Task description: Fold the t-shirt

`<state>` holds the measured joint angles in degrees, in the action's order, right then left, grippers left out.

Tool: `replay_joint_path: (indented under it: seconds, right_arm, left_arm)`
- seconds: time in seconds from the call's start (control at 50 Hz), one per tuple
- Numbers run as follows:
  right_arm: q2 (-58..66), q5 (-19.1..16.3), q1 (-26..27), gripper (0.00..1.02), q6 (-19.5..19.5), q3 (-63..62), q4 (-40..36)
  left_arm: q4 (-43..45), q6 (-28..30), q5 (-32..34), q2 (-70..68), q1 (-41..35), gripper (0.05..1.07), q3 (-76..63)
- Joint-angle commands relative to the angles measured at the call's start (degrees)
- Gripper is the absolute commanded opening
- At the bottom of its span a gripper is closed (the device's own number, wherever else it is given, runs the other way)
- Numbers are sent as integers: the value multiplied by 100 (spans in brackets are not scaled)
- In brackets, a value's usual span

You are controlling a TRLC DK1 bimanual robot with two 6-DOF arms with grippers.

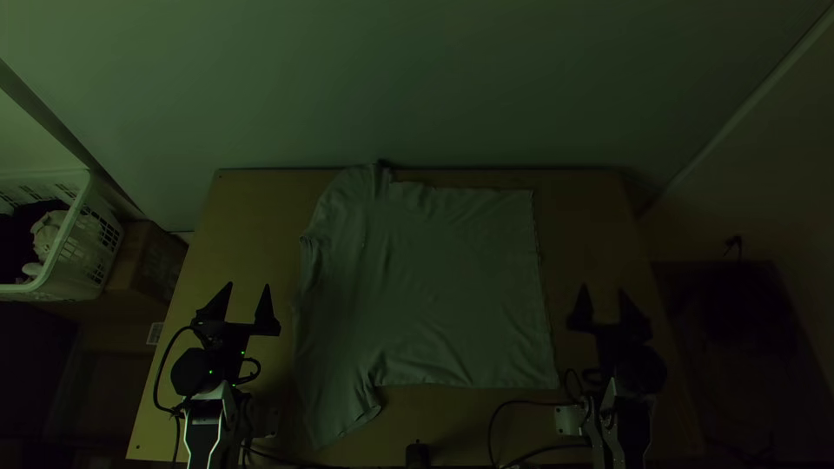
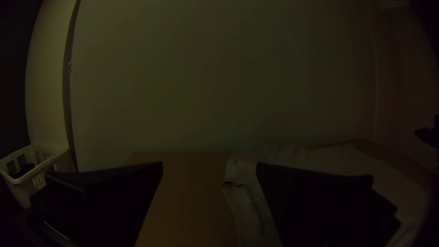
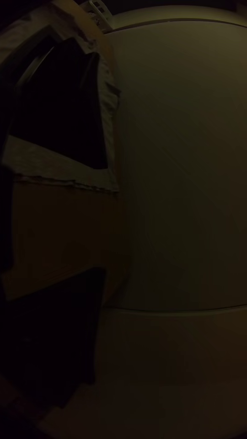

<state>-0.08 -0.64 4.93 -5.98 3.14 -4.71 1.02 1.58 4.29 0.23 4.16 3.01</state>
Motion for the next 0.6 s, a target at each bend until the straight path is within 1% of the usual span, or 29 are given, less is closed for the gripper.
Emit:
replay_joint_path:
  seconds: [0.0, 0.1, 0.22, 0.38, 0.46, 0.58]
  right_arm:
    - [-10, 56, -36, 99, -61, -103, 111]
    - [-10, 56, -27, 99, -35, -103, 119]
    - [-10, 56, -150, 99, -26, -120, 172]
    - [-19, 47, -194, 99, -53, -6, 199]
    - [-28, 56, -282, 99, 26, 73, 453]
    - [-19, 56, -185, 99, 141, 143, 427]
  left_arm:
    - [-128, 79, -113, -23, -21, 103, -283]
    - [-163, 70, -236, -14, -21, 103, -283]
    - [-198, 26, -324, -23, -12, 103, -274]
    - [-190, 35, -342, -32, 278, 103, -186]
    - [-348, 105, -342, -32, 296, 103, -72]
    - [-550, 176, -342, -32, 322, 103, 86]
